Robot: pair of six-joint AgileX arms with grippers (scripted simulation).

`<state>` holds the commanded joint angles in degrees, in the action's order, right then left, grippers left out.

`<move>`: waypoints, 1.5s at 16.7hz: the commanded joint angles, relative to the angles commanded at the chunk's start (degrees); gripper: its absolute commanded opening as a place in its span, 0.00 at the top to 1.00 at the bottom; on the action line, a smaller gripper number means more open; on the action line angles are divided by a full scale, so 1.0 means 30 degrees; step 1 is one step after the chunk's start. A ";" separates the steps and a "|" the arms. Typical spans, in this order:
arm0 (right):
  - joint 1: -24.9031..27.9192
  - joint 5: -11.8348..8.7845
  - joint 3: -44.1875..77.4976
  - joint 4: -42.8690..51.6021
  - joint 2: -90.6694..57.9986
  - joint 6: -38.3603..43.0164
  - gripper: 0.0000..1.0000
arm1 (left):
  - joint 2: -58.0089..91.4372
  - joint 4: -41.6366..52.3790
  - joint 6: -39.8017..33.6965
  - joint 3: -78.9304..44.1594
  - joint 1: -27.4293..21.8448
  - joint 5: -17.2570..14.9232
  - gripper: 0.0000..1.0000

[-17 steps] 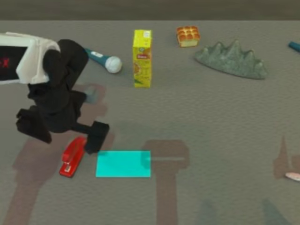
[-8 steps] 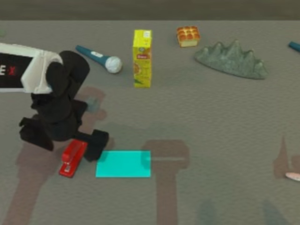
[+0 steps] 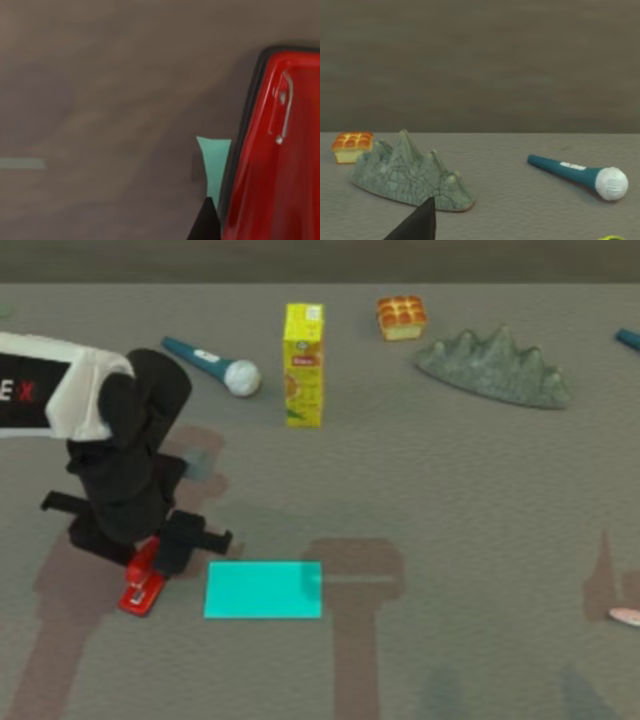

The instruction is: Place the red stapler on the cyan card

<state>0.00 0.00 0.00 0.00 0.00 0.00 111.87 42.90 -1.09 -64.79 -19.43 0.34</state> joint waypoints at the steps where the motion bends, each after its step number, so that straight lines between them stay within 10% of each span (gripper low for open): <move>1: 0.0000 0.0000 0.0000 0.0000 0.0000 0.0000 0.00 | 0.0000 0.0000 0.0000 0.0000 0.0000 0.0000 0.83; 4: 0.0000 0.0000 0.0000 0.0000 0.0000 0.0000 0.00 | 0.0000 0.0000 0.0000 0.0000 0.0000 0.0000 1.00; 14: 0.0000 0.0000 0.0000 0.0000 0.0000 0.0000 0.00 | -0.0113 0.0322 -0.0001 -0.0272 0.0013 -0.0003 1.00; 25: 0.0000 0.0000 0.0000 0.0000 0.0000 0.0000 0.00 | -0.2806 0.7261 -0.0115 -0.4482 0.0289 0.0010 1.00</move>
<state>0.00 0.00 0.00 0.00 0.00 0.00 103.45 64.69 -1.43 -78.23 -18.57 0.37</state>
